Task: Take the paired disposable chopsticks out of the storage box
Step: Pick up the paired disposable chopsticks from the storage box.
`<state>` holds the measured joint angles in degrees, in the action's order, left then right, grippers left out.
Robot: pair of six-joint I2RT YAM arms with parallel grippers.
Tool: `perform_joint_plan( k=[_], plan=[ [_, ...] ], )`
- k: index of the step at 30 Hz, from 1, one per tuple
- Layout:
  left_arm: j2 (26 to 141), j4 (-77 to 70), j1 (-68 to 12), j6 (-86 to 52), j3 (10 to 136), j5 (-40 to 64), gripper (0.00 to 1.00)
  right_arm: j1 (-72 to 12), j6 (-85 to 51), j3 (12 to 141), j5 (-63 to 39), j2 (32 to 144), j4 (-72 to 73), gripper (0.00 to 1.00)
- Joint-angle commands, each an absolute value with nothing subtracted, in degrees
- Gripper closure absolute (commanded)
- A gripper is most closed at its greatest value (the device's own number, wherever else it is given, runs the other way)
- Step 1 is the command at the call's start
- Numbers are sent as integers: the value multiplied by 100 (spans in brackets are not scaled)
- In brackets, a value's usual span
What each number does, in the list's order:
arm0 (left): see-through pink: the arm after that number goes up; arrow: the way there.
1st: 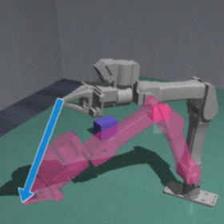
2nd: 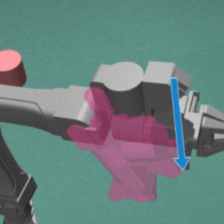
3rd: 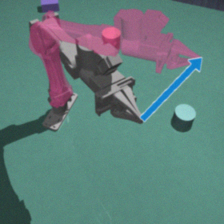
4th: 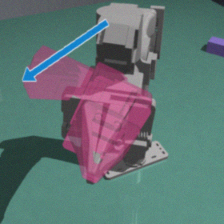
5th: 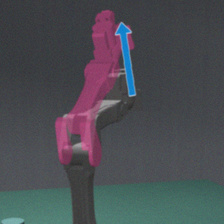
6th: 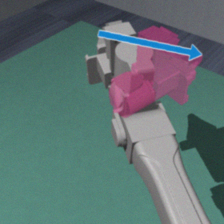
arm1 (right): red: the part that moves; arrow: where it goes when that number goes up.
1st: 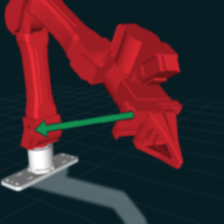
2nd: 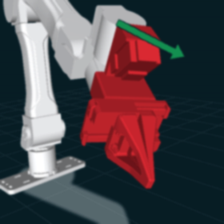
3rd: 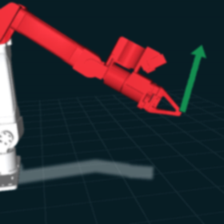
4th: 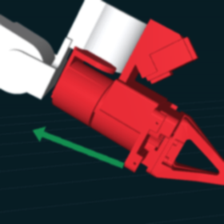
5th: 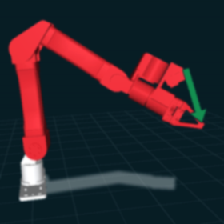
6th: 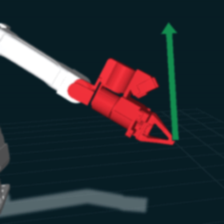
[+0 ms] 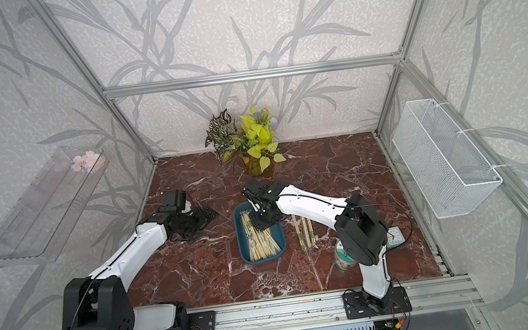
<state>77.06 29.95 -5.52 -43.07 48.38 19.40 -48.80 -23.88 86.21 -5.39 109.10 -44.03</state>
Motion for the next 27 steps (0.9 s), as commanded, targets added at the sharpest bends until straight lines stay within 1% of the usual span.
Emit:
perform_joint_plan(
  k=[1,7,27],
  plan=[
    [7771,3067,-555,-4184,4993,1864,1,-4921,-2259,8615,-422,11088,-4706,72],
    [7780,3078,-542,-4150,4971,1871,1,-4973,-2259,8478,-407,11288,-4694,71],
    [7785,3033,-509,-4113,4887,1908,1,-5038,-2198,8587,-228,11806,-4909,72]
  ],
)
